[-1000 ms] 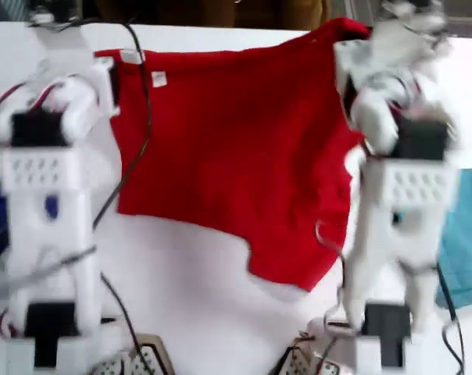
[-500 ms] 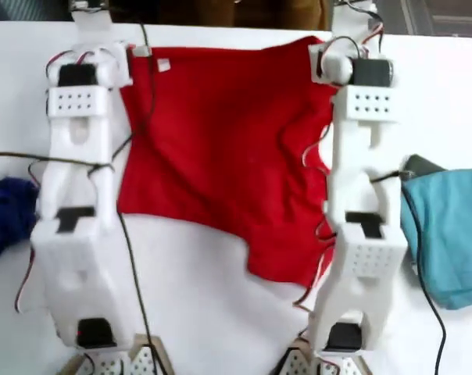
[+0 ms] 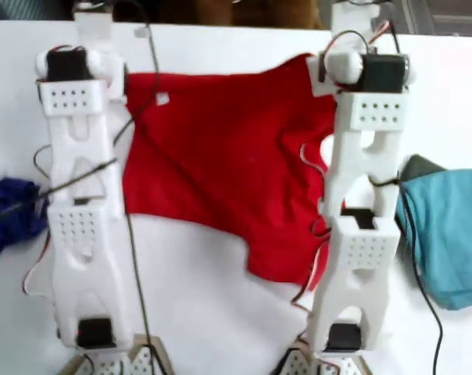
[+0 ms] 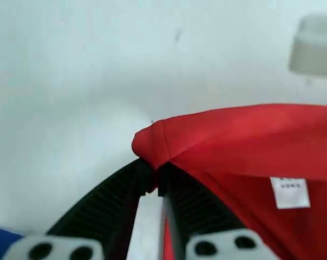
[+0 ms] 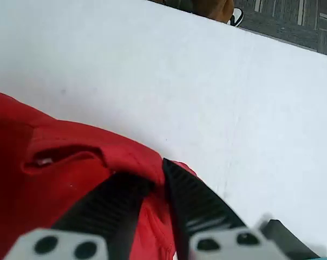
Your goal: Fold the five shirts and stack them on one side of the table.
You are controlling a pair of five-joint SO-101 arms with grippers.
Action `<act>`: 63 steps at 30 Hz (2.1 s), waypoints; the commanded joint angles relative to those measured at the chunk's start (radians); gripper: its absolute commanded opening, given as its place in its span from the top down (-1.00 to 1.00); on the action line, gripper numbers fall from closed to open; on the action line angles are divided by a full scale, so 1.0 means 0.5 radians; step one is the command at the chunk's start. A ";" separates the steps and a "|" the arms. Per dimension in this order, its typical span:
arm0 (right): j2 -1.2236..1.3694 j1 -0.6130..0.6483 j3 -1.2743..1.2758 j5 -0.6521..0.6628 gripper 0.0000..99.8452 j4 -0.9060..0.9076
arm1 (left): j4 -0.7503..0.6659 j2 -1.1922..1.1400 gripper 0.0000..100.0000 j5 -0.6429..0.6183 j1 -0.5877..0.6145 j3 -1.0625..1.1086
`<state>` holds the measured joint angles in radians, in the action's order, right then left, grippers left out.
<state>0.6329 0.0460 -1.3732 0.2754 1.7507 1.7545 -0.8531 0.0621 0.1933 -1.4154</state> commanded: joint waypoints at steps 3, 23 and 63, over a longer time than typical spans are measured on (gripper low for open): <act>-0.351 -0.032 0.402 -0.058 0.96 0.048 | 0.077 0.206 0.93 0.052 0.003 0.106; -1.809 -0.094 3.271 0.129 0.96 -0.345 | 0.006 1.427 0.93 0.460 -0.009 2.662; -2.131 0.183 4.167 0.921 0.29 -0.431 | -0.021 1.415 0.75 0.445 0.147 2.168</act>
<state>-0.4028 0.1320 0.7702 0.7250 1.4853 1.7300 -0.1964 0.2877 0.2455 -0.2723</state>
